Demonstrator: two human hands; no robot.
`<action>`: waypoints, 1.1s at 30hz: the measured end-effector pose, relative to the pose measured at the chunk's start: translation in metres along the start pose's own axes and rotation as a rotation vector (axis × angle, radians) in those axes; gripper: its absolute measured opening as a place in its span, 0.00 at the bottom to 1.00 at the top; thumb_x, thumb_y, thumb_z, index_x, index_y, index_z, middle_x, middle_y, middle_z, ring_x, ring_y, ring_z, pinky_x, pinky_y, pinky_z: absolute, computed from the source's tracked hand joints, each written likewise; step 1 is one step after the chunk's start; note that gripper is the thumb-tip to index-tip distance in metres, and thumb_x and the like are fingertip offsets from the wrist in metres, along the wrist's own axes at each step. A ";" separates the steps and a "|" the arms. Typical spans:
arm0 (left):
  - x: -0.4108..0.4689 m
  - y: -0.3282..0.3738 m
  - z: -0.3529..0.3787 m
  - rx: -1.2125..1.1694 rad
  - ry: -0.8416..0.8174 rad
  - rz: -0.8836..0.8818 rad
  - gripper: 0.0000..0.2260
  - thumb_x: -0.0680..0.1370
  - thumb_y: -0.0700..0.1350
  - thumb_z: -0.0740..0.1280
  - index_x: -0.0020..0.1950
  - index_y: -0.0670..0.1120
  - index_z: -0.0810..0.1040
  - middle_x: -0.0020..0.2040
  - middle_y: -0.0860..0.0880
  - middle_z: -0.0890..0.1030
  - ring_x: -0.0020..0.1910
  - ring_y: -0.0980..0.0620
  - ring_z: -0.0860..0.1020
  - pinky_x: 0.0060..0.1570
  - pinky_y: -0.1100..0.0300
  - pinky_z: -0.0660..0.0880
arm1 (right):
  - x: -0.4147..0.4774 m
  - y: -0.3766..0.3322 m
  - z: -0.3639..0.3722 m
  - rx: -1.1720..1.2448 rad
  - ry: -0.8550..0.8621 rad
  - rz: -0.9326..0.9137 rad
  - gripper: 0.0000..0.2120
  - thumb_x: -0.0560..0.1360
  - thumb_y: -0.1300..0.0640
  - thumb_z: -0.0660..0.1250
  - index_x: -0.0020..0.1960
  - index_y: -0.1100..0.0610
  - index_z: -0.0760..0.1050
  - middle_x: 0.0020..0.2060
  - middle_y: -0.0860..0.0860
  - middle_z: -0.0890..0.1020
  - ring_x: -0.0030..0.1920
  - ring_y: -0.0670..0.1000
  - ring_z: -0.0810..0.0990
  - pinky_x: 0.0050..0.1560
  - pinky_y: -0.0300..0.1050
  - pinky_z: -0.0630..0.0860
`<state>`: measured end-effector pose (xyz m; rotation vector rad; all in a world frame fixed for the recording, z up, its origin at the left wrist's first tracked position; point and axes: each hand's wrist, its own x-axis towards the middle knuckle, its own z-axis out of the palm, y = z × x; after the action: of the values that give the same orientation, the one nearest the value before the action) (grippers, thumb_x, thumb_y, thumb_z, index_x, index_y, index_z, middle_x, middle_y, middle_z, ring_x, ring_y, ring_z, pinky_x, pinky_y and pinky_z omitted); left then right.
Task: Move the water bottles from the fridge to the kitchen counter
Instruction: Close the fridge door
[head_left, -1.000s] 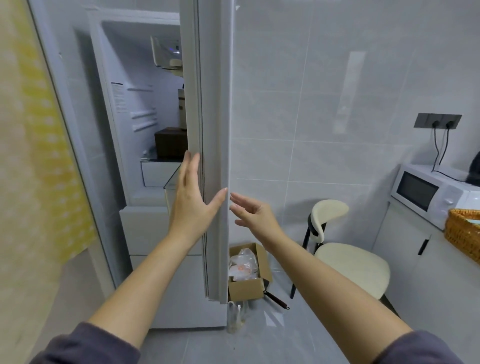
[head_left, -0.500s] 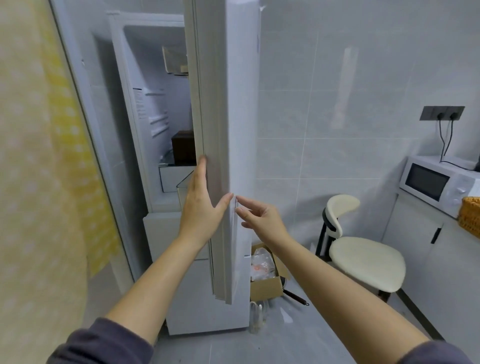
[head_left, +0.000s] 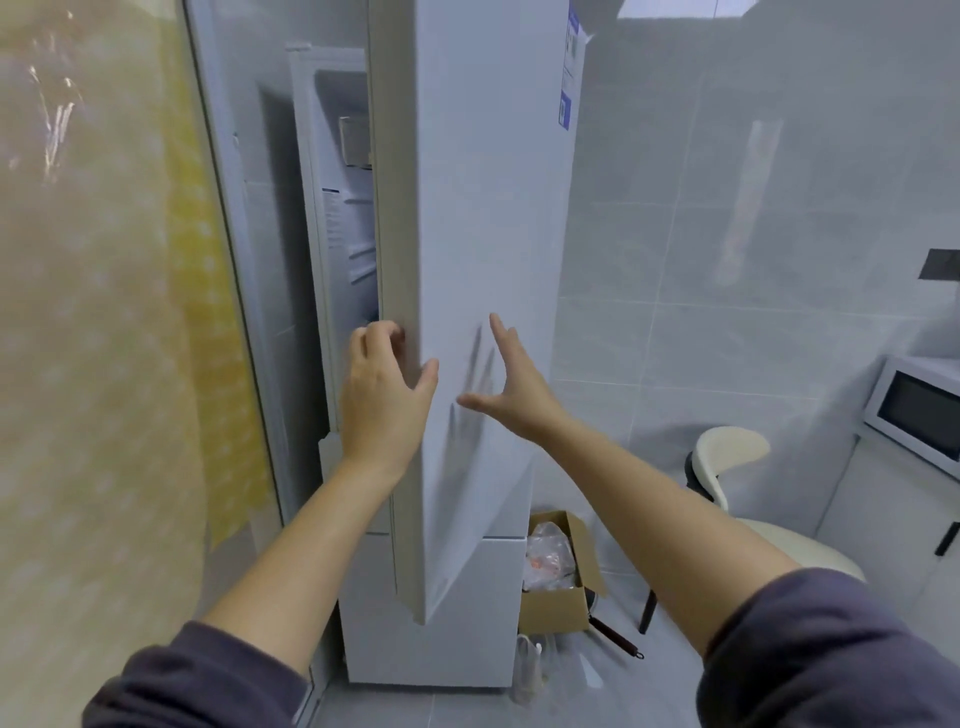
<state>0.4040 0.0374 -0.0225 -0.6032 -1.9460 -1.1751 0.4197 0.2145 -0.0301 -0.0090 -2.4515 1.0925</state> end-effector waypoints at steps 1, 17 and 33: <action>0.002 -0.002 0.000 -0.017 0.002 -0.024 0.16 0.75 0.47 0.71 0.58 0.45 0.69 0.53 0.51 0.71 0.44 0.53 0.72 0.39 0.71 0.65 | 0.007 -0.002 -0.002 -0.020 -0.005 -0.018 0.54 0.70 0.48 0.77 0.78 0.38 0.39 0.80 0.46 0.41 0.79 0.47 0.47 0.71 0.44 0.54; 0.045 -0.065 -0.004 -0.003 0.132 -0.262 0.10 0.75 0.44 0.72 0.49 0.48 0.72 0.47 0.49 0.76 0.37 0.58 0.72 0.34 0.71 0.64 | 0.087 -0.030 0.040 -0.565 0.010 -0.291 0.60 0.68 0.45 0.78 0.78 0.42 0.32 0.77 0.50 0.30 0.77 0.63 0.35 0.65 0.77 0.59; 0.150 -0.216 0.011 -0.161 0.003 -0.374 0.07 0.77 0.45 0.70 0.51 0.48 0.74 0.44 0.52 0.77 0.44 0.50 0.76 0.38 0.66 0.68 | 0.186 -0.048 0.137 -0.728 0.129 -0.168 0.56 0.70 0.47 0.76 0.78 0.42 0.34 0.77 0.52 0.30 0.77 0.65 0.37 0.62 0.66 0.73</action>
<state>0.1566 -0.0522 -0.0179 -0.3227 -2.0303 -1.5727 0.2053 0.1201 -0.0015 -0.0947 -2.5326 0.0892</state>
